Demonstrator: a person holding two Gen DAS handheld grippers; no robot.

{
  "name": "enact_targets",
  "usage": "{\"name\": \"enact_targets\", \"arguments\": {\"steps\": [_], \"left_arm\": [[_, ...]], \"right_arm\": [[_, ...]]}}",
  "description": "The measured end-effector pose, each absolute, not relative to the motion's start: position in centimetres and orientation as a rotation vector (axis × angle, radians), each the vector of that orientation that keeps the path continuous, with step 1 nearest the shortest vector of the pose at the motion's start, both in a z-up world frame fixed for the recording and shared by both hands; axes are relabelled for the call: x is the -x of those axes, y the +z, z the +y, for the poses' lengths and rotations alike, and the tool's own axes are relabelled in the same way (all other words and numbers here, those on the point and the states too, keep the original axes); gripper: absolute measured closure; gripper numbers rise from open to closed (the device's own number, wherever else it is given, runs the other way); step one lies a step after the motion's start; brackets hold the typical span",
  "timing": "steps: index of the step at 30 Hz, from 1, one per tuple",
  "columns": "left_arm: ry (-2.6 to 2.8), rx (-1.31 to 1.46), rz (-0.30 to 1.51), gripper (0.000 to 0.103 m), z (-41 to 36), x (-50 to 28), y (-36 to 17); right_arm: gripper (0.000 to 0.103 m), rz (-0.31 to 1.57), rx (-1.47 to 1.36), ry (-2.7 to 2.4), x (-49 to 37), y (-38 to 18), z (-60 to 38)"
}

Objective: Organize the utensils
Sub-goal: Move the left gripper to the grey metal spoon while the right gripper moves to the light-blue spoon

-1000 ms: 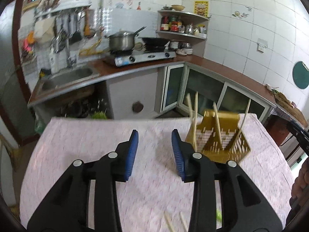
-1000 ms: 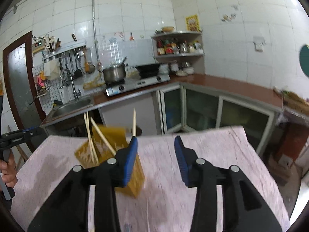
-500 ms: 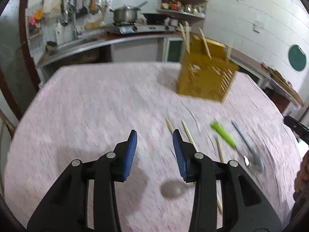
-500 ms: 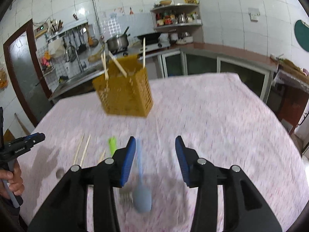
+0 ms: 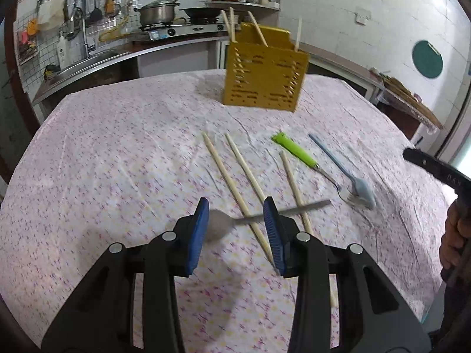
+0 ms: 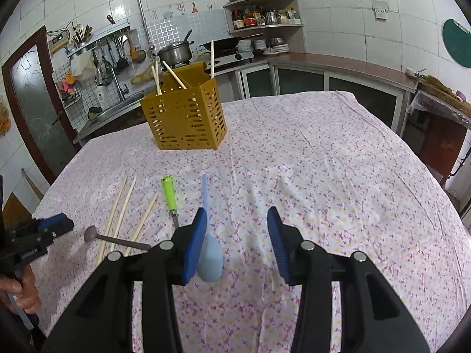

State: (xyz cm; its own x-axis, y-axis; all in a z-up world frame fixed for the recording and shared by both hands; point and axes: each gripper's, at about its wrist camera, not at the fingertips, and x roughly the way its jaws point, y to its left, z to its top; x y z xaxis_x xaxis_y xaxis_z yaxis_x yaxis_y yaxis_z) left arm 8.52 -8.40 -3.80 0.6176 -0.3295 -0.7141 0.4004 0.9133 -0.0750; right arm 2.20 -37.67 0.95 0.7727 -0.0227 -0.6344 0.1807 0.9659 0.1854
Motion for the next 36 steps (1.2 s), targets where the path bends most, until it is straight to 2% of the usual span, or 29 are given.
{"name": "enact_targets", "arguments": {"steps": [10, 22, 36], "left_arm": [[-0.454, -0.176, 0.868, 0.066, -11.7, -7.8, -6.5], [-0.458, -0.302, 0.908, 0.065, -15.9, -10.4, -8.4], [-0.449, -0.279, 0.899, 0.065, -18.1, -16.2, -7.6]], "right_arm": [[0.06, 0.684, -0.252, -0.085, -2.3, 1.2, -37.7], [0.058, 0.725, -0.25, -0.07, -4.0, 0.8, -37.1], [0.058, 0.873, -0.17, -0.053, -13.8, -2.6, -34.9]]}}
